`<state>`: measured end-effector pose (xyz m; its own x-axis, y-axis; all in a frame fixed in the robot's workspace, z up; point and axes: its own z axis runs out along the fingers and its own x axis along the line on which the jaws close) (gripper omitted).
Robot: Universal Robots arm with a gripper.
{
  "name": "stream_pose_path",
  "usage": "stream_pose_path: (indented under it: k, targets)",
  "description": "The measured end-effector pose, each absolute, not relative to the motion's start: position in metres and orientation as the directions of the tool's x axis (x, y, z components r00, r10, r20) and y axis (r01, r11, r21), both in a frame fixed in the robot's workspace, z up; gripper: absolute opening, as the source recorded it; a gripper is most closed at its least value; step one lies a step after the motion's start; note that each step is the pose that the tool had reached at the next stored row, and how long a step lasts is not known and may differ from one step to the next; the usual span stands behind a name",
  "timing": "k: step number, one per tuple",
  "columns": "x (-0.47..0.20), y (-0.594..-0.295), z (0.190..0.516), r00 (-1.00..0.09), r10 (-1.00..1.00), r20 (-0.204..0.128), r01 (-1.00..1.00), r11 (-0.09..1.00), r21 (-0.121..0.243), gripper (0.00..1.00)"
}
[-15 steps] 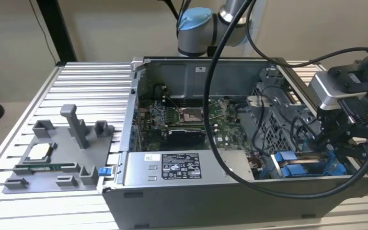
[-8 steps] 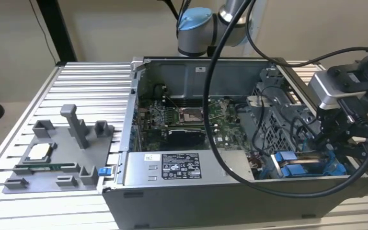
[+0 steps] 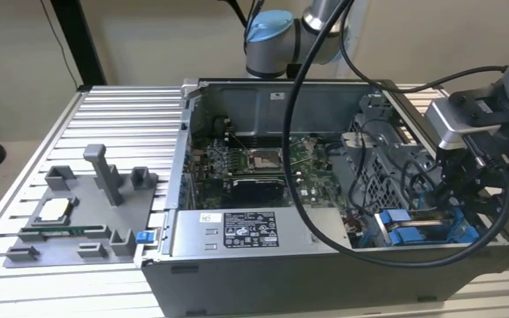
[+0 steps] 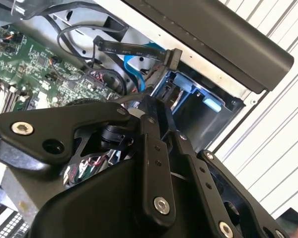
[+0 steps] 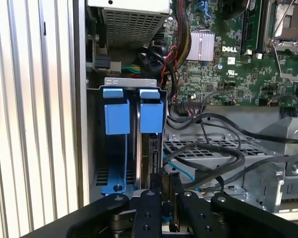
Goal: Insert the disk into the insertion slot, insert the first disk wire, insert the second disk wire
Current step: 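Insert the first disk wire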
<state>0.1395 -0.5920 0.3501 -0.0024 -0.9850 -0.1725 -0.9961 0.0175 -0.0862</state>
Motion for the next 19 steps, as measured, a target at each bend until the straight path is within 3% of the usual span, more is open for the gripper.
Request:
stream_pose_path:
  k: [19]
  targets:
    - [0.1429,-0.5909,0.3396,-0.025,-0.986,-0.165,-0.995,0.040,-0.086,0.00]
